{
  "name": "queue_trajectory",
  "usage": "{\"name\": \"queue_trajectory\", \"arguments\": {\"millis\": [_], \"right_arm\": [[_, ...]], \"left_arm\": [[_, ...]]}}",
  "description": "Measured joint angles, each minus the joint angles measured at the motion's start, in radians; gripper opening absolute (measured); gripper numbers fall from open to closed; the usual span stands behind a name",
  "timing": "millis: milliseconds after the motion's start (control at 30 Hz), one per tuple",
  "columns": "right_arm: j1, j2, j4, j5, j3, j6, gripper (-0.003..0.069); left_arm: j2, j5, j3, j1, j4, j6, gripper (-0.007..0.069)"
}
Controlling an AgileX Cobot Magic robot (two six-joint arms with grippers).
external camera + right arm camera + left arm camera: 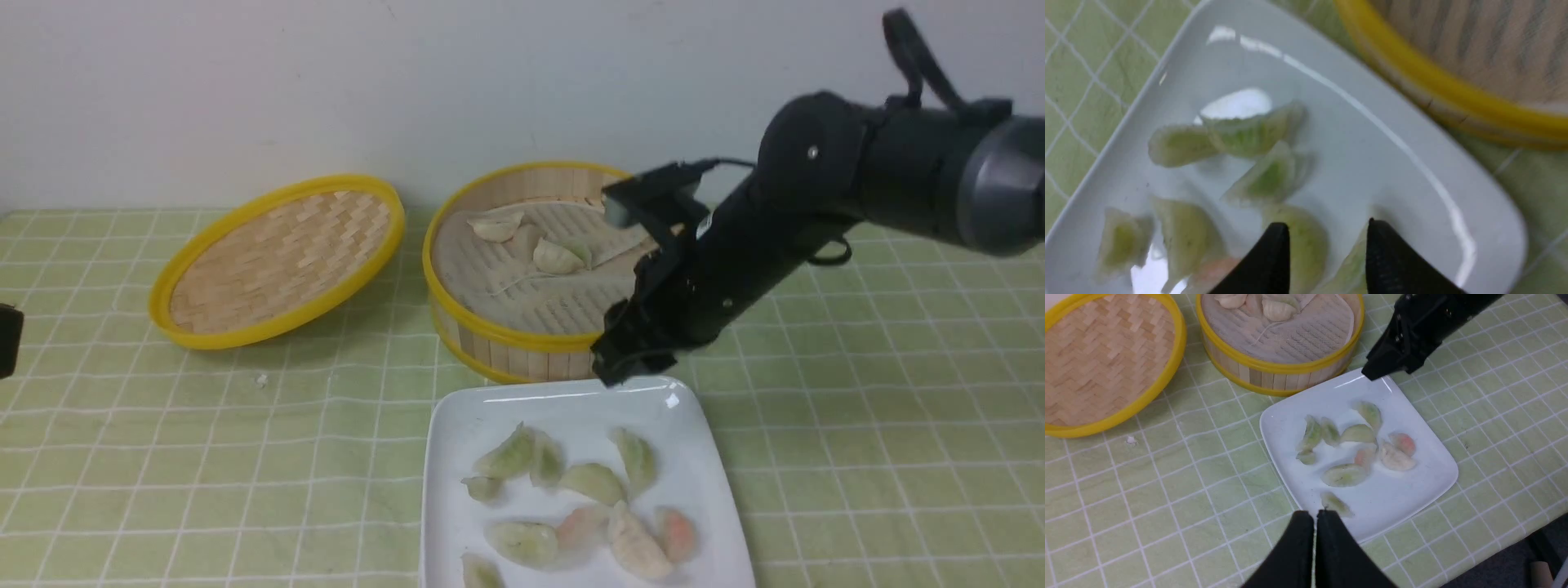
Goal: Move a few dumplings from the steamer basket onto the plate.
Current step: Use the right arm to put the dumpling into the plate, then use the right arm to grab a dumpling from inside the steamer
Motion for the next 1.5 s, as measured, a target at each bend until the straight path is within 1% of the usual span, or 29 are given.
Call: {"name": "queue_trajectory", "arguments": {"millis": [100,167,200,233,367,533,633,767,867,1200,1267,1433,1467,1500], "right_arm": [[0.0,-0.006,-0.092,0.0,-0.142,0.051,0.0308],[-0.003,-0.001,-0.11,0.0,-0.183,0.06,0.0317],[-0.009,0.027,-0.146,0.002,-0.268,0.077,0.0335],[-0.016,0.052,-0.155,0.007,-0.31,0.084,0.0344],[-0.049,0.192,-0.165,0.036,-0.489,0.081,0.0369],[-0.092,0.396,-0.169,0.048,-0.655,0.055,0.0374],[-0.119,0.518,-0.15,0.051,-0.764,0.035,0.0375],[-0.127,0.615,-0.106,0.051,-0.858,0.01,0.0375],[-0.125,0.663,-0.078,0.042,-0.898,-0.013,0.0375],[-0.125,0.727,-0.054,-0.001,-0.92,-0.025,0.0368],[-0.125,0.729,-0.044,0.0,-0.921,-0.031,0.0353],[-0.113,0.731,-0.046,0.022,-0.921,-0.039,0.0272],[-0.112,0.732,-0.048,0.024,-0.921,-0.04,0.0268],[-0.104,0.734,-0.051,0.03,-0.921,-0.04,0.024]], "left_arm": [[0.0,0.0,0.0,0.0,-0.007,0.0,-0.0006],[0.0,0.0,0.0,0.0,-0.007,0.0,-0.0006],[0.0,0.0,0.0,0.0,-0.008,0.0,-0.0006],[0.0,0.0,0.0,0.0,-0.009,0.0,-0.0006],[0.0,0.0,0.0,0.0,-0.025,0.0,-0.0006],[0.0,0.0,0.0,0.0,-0.054,-0.002,-0.0006],[0.0,0.0,0.0,0.0,-0.065,-0.021,-0.0006],[0.0,0.0,0.0,0.0,-0.067,-0.041,-0.0006],[0.0,0.0,0.0,0.0,-0.067,-0.047,-0.0006],[0.0,0.0,0.0,0.0,-0.067,-0.048,-0.0006],[0.0,0.0,0.0,0.0,-0.067,-0.048,-0.0006],[0.0,0.0,0.0,0.0,-0.067,-0.048,-0.0006],[0.0,0.0,0.0,0.0,-0.067,-0.048,-0.0006],[0.0,0.0,0.0,0.0,-0.067,-0.048,-0.0006]]}}
